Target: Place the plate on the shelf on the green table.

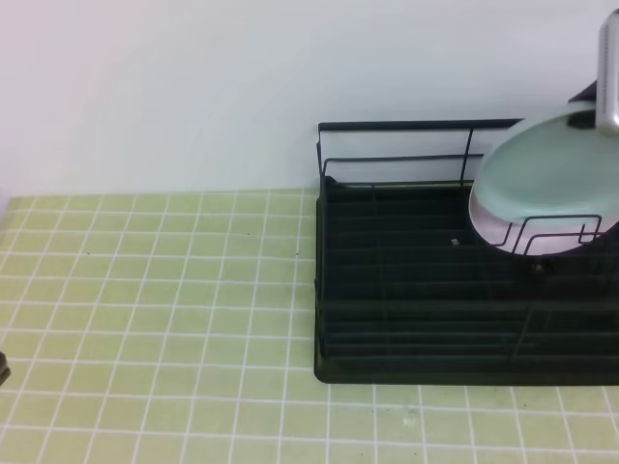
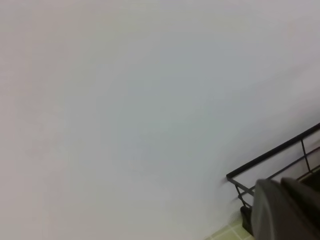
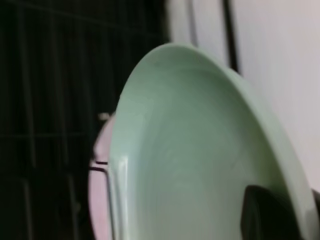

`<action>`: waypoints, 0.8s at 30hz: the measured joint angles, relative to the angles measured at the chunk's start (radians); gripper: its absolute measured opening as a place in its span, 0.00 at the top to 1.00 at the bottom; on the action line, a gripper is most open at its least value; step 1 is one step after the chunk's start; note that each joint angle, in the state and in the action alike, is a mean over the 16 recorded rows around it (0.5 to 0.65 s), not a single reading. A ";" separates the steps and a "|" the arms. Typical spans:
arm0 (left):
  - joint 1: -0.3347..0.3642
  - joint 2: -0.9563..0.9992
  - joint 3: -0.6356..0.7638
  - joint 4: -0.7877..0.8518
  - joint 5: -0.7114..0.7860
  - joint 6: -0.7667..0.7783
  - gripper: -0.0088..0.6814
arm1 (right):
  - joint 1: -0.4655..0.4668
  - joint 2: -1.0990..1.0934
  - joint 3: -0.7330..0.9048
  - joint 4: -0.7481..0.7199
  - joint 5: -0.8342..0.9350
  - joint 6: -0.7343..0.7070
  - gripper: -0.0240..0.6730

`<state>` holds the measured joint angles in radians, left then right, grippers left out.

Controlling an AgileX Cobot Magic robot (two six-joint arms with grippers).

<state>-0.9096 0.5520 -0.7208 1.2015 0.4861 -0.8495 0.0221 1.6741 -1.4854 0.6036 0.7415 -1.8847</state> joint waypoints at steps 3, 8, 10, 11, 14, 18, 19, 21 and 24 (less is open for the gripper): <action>0.000 0.000 0.000 0.000 0.000 0.000 0.99 | 0.000 0.014 0.000 0.004 0.007 0.008 0.83; 0.000 0.000 0.000 -0.001 0.003 0.000 0.99 | 0.000 0.032 0.000 0.011 0.022 0.019 0.83; 0.000 0.000 0.000 -0.001 0.007 0.000 0.99 | 0.000 0.037 0.000 0.014 0.024 0.023 0.82; 0.000 0.000 0.000 -0.001 0.010 0.000 0.99 | 0.000 0.039 0.000 0.016 0.025 0.025 0.81; 0.000 0.000 0.000 -0.002 0.018 0.000 0.99 | 0.000 0.044 0.000 0.020 0.025 0.034 0.77; 0.000 0.000 0.000 -0.010 0.030 0.000 0.99 | 0.000 0.049 0.000 0.021 0.027 0.052 0.69; 0.000 0.000 0.000 -0.012 0.034 0.000 0.99 | 0.000 0.050 0.000 0.021 0.027 0.056 0.67; 0.000 0.000 0.000 -0.015 0.043 0.000 0.99 | 0.000 0.053 0.000 0.018 0.025 0.064 0.63; 0.000 0.000 0.000 -0.022 0.059 0.001 0.99 | 0.000 0.055 0.000 0.012 0.022 0.075 0.57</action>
<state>-0.9096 0.5520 -0.7208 1.1797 0.5450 -0.8487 0.0221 1.7294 -1.4854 0.6152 0.7632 -1.8093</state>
